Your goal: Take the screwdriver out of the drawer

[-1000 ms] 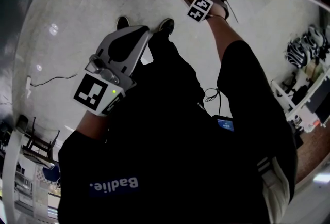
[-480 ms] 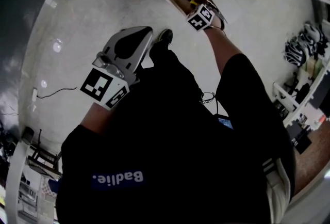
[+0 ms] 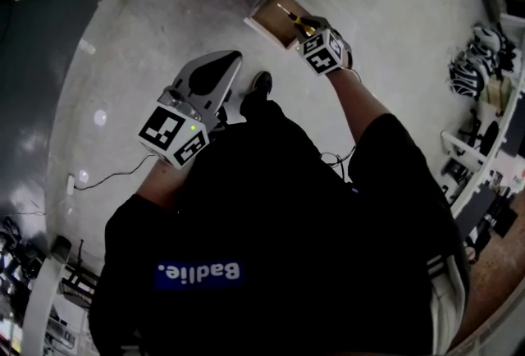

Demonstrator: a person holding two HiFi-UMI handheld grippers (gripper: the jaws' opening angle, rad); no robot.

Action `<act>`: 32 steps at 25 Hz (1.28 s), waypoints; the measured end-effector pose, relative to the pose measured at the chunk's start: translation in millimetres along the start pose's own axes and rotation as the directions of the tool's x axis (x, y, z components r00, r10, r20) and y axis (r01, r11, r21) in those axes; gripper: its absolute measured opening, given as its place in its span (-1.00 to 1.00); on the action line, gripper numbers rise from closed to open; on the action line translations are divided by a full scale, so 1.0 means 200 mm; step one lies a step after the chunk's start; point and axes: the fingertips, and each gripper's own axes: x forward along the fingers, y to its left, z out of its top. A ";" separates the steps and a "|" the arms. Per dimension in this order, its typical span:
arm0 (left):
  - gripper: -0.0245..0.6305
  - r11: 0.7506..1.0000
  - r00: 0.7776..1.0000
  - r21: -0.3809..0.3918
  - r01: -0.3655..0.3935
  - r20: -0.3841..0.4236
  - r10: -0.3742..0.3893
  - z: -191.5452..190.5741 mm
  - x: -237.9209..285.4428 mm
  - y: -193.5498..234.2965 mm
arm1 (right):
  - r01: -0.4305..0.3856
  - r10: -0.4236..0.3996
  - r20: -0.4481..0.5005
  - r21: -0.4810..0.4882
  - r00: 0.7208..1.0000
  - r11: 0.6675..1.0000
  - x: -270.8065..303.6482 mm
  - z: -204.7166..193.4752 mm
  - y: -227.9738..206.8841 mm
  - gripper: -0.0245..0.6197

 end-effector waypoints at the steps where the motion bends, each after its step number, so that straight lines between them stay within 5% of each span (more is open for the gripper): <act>1: -0.93 1.000 1.000 0.003 0.007 0.000 -0.007 0.01 0.00 -0.02 | 0.003 -0.003 0.021 0.032 1.000 0.999 -0.05 0.02 0.00 -0.62; 10: -0.93 0.997 0.997 0.039 0.071 -0.008 -0.070 0.09 0.09 -0.16 | -0.043 -0.005 0.215 0.217 0.977 0.975 -0.43 0.19 0.01 -0.62; 19: -0.93 0.989 0.991 0.065 0.130 -0.038 -0.128 0.13 0.15 -0.27 | -0.161 -0.006 0.380 0.405 0.925 0.900 -0.78 0.33 -0.01 -0.62; 32: -0.93 0.978 0.981 0.089 0.188 -0.060 -0.183 0.17 0.18 -0.35 | -0.396 -0.015 0.627 0.511 0.779 0.763 -1.23 0.53 0.01 -0.62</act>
